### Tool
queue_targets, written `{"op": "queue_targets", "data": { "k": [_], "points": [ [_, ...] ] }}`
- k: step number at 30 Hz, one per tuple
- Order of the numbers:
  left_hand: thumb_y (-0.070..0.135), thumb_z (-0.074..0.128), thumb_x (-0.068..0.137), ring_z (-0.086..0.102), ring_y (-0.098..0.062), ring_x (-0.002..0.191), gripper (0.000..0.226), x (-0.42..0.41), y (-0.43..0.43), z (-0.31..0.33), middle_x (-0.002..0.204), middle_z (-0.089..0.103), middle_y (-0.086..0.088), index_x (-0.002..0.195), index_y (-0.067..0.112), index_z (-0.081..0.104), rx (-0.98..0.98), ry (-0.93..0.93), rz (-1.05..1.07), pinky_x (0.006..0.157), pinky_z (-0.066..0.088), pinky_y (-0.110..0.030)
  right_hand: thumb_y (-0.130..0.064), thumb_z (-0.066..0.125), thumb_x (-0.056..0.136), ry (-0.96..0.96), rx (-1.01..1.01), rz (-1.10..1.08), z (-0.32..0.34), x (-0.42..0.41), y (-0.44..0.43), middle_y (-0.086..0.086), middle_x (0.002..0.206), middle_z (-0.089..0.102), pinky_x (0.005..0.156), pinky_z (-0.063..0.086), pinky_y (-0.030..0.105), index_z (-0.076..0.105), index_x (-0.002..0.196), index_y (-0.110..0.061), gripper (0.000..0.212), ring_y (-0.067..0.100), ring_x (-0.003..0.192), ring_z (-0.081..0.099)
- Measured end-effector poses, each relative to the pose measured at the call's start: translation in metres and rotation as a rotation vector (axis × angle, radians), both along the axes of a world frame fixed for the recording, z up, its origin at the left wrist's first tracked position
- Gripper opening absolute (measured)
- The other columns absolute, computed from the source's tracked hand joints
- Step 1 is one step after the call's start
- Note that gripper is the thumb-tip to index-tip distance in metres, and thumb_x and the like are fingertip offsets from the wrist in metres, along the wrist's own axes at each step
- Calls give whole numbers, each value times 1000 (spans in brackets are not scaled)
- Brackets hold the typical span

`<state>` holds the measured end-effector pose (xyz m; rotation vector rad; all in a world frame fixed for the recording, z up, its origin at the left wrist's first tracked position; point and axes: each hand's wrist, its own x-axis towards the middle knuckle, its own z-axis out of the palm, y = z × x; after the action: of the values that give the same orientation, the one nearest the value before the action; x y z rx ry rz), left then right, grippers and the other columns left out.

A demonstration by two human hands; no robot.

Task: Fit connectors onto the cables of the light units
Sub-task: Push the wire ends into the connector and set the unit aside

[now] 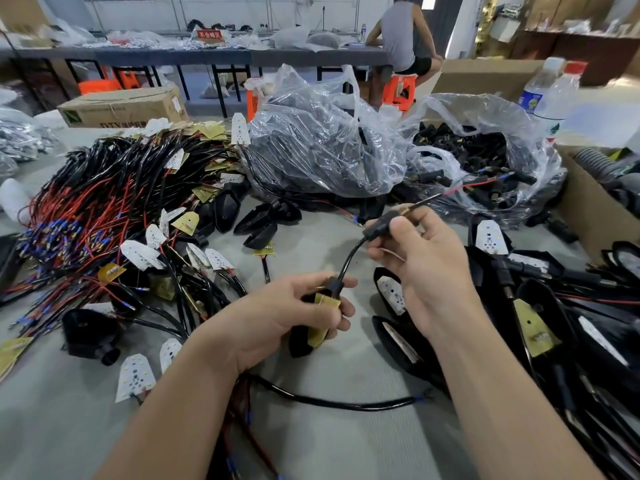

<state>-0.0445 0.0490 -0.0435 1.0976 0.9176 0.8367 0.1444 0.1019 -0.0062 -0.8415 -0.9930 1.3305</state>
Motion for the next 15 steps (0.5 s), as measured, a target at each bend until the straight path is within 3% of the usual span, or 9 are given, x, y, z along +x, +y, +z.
{"op": "queue_targets", "data": {
  "k": [3, 5, 9, 15],
  "points": [
    [0, 81, 71, 73, -22, 96, 69, -2, 0, 0, 109, 75, -10, 136, 14, 59, -14, 56, 79, 70, 56, -26, 2, 48, 103, 61, 8, -72, -1, 7, 5, 7, 80, 72, 64, 58, 29, 57, 95, -10, 17, 18, 64, 62],
    [-3, 78, 72, 74, -19, 93, 61, -1, 0, 0, 109, 77, -8, 128, 14, 61, 5, 97, 152, 65, 55, -24, 1, 50, 102, 54, -20, -58, -3, 9, 6, 4, 77, 71, 66, 59, 30, 58, 95, -12, 17, 20, 66, 63],
    [-16, 65, 83, 72, -11, 89, 48, 3, 1, 0, 113, 76, -1, 121, 14, 67, 53, 209, 135, 69, 53, -21, -1, 56, 99, -79, -76, 83, -7, 10, 3, 7, 80, 72, 68, 59, 29, 65, 99, -11, 14, 22, 72, 67],
    [-4, 58, 65, 67, -10, 81, 57, 4, 1, 0, 102, 74, -3, 118, 12, 69, 64, 222, 108, 55, 47, -20, 3, 55, 98, -250, -65, 306, -12, 5, -4, 12, 88, 66, 74, 59, 30, 66, 104, -7, 16, 20, 75, 66]
  ]
}}
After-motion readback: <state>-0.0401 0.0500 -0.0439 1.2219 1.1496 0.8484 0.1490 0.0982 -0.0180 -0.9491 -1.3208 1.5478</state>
